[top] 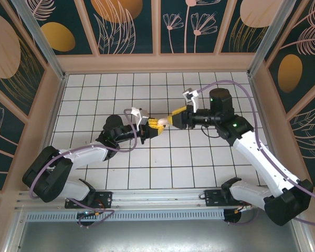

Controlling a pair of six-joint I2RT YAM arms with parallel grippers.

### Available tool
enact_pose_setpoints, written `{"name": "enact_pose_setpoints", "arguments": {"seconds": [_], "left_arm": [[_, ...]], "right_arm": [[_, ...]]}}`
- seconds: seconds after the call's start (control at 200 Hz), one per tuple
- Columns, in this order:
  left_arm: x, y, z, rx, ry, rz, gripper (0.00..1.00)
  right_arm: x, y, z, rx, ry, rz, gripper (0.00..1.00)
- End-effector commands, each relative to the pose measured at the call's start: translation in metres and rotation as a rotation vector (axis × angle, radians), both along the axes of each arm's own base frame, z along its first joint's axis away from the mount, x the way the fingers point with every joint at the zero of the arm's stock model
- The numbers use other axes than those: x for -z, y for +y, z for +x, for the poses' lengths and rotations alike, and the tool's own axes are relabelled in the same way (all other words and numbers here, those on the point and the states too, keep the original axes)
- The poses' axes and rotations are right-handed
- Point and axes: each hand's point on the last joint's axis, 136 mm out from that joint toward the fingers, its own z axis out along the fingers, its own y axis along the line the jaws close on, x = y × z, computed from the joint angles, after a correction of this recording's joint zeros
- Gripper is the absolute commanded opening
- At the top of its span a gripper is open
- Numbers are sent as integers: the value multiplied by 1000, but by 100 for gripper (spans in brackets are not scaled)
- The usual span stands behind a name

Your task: Insert the wireless bluetooth earbuds into the charging case

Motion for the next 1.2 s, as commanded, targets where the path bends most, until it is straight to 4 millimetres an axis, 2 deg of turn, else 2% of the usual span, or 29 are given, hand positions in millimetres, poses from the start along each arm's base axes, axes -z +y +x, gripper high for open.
{"name": "enact_pose_setpoints", "arguments": {"seconds": [0.0, 0.075, 0.175, 0.32, 0.415, 0.455, 0.49, 0.696, 0.816, 0.841, 1.046, 1.196], "left_arm": [[14, -5, 24, -85, 232, 3, 5], [33, -6, 35, -134, 378, 17, 5], [61, -6, 48, -210, 531, 57, 6], [108, 0, 70, -361, 687, 185, 7], [129, -1, 80, -404, 742, 253, 8], [129, -2, 85, -420, 748, 264, 9], [144, -2, 88, -439, 774, 300, 10], [172, 0, 100, -506, 823, 396, 12], [191, 3, 97, -522, 864, 436, 12], [184, -2, 104, -521, 850, 420, 13], [194, -2, 109, -537, 868, 451, 19], [197, 5, 114, -571, 866, 471, 29]], "right_arm": [[41, -42, 47, 327, 124, -96, 55], [66, -66, 63, 468, 208, -137, 54], [90, -84, 70, 566, 268, -174, 54], [105, -87, 69, 583, 309, -182, 54], [114, -88, 66, 583, 330, -191, 54], [117, -88, 65, 583, 336, -194, 54], [119, -88, 65, 583, 341, -196, 54], [130, -87, 61, 574, 369, -200, 54], [133, -87, 60, 572, 376, -205, 54], [134, -87, 60, 572, 375, -206, 54], [135, -88, 59, 571, 377, -207, 54], [136, -89, 59, 575, 376, -212, 53]]}}
